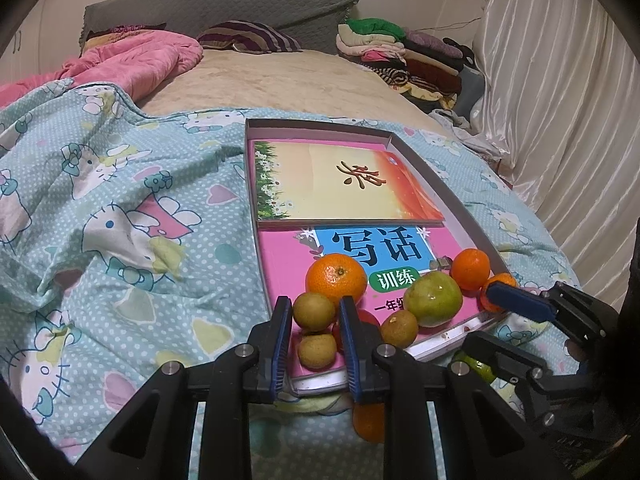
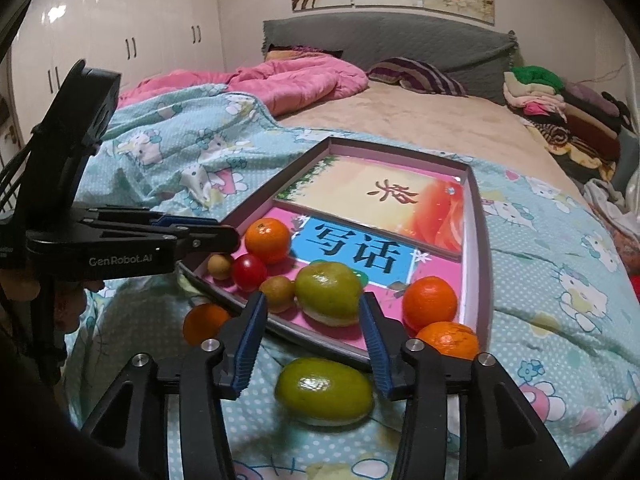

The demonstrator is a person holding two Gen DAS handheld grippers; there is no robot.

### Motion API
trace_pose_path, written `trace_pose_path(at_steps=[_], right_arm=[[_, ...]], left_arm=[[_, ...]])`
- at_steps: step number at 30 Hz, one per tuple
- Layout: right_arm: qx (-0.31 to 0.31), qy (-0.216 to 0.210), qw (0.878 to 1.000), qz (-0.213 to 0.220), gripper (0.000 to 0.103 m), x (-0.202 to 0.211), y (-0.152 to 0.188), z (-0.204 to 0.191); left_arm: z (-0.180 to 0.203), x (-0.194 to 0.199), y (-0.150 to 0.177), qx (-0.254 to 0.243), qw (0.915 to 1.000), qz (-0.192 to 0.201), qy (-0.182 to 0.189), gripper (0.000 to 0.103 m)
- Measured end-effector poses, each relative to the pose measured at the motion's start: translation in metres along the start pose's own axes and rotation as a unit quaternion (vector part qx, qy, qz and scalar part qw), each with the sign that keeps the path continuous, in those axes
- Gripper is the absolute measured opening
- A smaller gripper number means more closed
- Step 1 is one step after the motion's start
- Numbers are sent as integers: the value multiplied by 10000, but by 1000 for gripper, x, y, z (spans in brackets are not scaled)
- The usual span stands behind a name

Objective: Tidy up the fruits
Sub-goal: 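Open the right gripper over the workbook while the left releases its brown fruit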

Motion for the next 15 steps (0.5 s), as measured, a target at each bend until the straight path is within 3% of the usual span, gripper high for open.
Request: trace_pose_path(at_steps=[15], right_arm=[[-94, 67, 9999, 47, 57, 5, 1, 7]], left_arm=[[1, 3, 0, 8, 10000, 8, 16, 30]])
Point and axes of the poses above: each gripper's, at about its wrist camera, not at the fingertips, and x roughly against the way its jaws point, z to its right, y to its underside, the point moved 1 cm from there along -x, roughly the way its jaws point, and after that the axes turned 13 degrees about -z, right-handed, at the moved point
